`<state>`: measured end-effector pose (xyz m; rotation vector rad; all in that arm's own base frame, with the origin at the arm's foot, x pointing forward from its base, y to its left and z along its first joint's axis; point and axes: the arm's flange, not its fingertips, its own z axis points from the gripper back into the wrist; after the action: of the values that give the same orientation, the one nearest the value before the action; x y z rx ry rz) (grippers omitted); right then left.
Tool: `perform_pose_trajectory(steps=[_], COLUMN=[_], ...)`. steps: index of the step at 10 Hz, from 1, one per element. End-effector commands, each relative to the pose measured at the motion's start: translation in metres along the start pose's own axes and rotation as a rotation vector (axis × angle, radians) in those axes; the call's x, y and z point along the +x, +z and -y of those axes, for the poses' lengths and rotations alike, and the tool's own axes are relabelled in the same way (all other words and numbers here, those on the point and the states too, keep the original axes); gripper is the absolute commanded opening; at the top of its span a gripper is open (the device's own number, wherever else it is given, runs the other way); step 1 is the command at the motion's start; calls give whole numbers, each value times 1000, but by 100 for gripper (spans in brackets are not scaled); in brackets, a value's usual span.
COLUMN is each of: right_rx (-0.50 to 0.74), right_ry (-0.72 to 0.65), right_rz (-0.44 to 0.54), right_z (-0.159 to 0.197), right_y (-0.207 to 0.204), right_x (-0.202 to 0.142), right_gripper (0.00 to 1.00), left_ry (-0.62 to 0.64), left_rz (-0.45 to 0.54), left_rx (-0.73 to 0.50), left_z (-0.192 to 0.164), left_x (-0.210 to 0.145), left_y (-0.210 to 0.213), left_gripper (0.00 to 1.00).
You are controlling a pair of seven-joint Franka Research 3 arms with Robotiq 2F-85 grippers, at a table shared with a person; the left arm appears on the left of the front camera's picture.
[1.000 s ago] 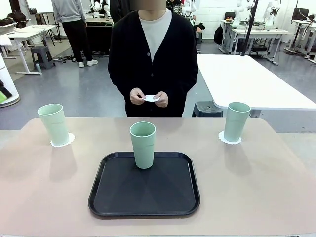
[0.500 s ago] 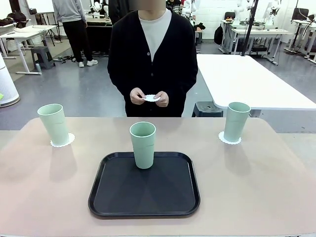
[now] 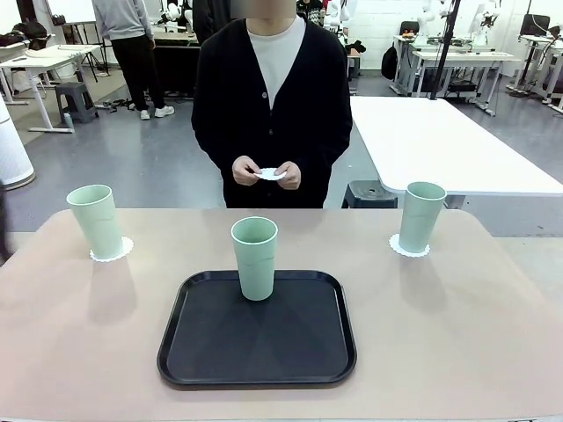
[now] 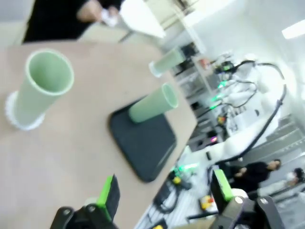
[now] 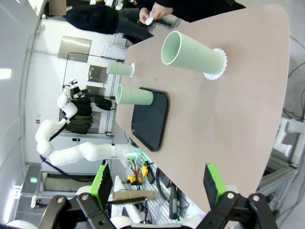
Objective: Place coasters on the table and set cups on them.
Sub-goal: Take one Reusable plastic cup from the Flat Tray and place it on a coaster set by the human.
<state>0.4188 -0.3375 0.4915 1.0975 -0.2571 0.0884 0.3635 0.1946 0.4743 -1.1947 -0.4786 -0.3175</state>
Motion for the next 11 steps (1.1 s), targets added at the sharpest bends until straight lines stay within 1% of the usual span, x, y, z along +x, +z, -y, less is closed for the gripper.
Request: perform_pose_trajectory(steps=[1, 2, 3, 4, 7, 8, 9, 10, 11], right_rx=[7, 7, 7, 7, 7, 7, 7, 7, 7], right_ry=[-3, -3, -3, -3, -3, -3, -3, -3, -3], right_rz=[10, 10, 10, 10, 10, 10, 10, 10, 10], right_z=[-2, -2, -2, -2, -2, -2, -2, -2, -2], right_y=[-1, -1, -1, -1, -1, -1, -1, -1, -1], right_x=[2, 2, 2, 2, 2, 2, 2, 2, 2], right_gripper=[100, 100, 100, 100, 100, 100, 100, 100, 100], left_ry=[2, 20, 45, 76, 193, 190, 165, 171, 171], left_rz=[38, 50, 50, 31, -10, -13, -33, -11, -11], left_rx=[-173, -222, -239, -261, -235, -240, -251, -247, -247], left_z=[-20, -27, -34, -39, -56, -59, -54, -61, -61], left_x=[9, 8, 7, 10, 16, 15, 14, 10, 10], left_y=[26, 38, 44, 48, 41, 38, 35, 35, 35], left_gripper=[100, 100, 100, 100, 100, 100, 100, 100, 100])
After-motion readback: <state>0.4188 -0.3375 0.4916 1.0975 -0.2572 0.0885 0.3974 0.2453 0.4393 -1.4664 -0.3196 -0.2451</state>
